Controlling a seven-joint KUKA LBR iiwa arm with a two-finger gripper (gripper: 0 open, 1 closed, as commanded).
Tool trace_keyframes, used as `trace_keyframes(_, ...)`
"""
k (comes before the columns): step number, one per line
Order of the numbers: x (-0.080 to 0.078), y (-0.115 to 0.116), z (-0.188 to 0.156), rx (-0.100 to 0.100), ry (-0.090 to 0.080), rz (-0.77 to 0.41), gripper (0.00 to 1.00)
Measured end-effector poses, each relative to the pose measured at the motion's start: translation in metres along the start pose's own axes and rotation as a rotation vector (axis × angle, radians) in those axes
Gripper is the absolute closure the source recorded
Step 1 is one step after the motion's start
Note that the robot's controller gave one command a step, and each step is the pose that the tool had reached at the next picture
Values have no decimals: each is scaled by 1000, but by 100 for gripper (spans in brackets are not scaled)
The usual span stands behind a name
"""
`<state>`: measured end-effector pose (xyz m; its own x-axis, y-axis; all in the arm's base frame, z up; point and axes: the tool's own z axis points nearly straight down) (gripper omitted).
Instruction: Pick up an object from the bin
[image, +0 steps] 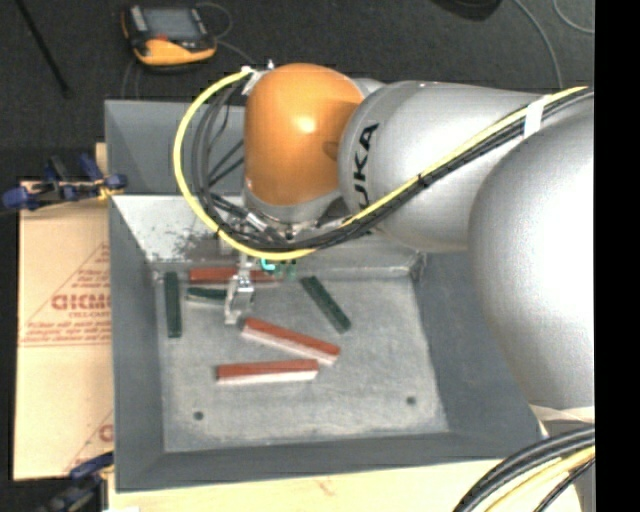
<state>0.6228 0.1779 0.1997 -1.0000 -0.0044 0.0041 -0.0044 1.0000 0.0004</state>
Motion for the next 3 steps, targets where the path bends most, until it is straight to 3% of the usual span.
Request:
trace_keyframes(1, -2, -1, -5, -1, -8, 3, 0)
trace_keyframes(2, -18, -28, 111, -3, -11, -53, 100)
trace_keyframes(3, -18, -28, 111, -3, -11, -52, 100)
